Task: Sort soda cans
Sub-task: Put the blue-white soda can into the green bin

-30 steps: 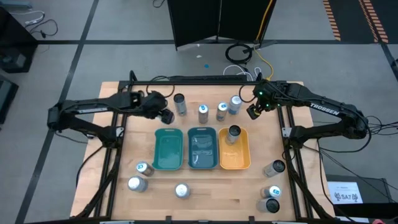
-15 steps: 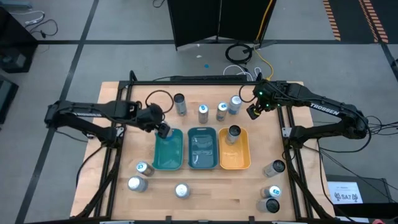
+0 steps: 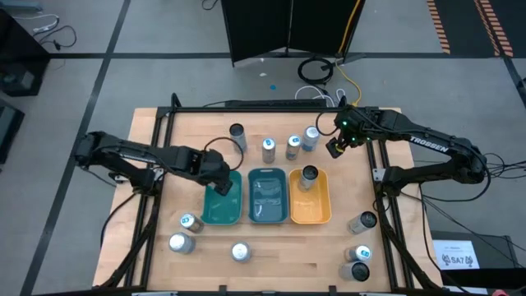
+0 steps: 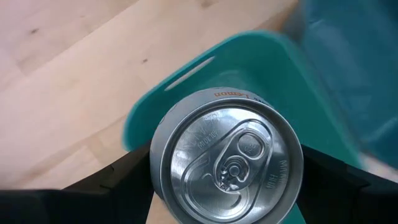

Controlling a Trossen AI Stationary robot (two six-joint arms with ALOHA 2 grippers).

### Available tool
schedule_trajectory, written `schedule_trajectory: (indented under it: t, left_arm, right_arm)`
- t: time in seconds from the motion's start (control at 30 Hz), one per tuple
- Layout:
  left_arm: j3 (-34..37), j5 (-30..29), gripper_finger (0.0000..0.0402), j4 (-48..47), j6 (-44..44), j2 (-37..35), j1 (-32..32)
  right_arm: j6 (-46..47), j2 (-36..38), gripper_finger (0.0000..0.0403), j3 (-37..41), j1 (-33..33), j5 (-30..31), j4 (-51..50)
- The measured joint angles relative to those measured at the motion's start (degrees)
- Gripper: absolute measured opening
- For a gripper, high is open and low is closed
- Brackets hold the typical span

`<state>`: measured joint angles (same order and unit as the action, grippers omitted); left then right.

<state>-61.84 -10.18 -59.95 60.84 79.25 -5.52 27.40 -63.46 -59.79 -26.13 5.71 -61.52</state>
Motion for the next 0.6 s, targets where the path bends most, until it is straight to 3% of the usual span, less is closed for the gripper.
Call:
schedule_trajectory:
  t: [0.4, 0.6]
  left_arm:
    - [3.99, -0.58, 0.0312, 5.59, 1.87, 1.26, -0.26]
    - [4.01, -0.74, 0.0365, 5.01, 1.81, 1.24, -0.26]
  right_arm:
    - [0.0, 0.02, 0.0299, 0.0, 0.0, -0.08, -0.31]
    - [0.0, 0.02, 0.0299, 0.0, 0.0, -0.08, -0.28]
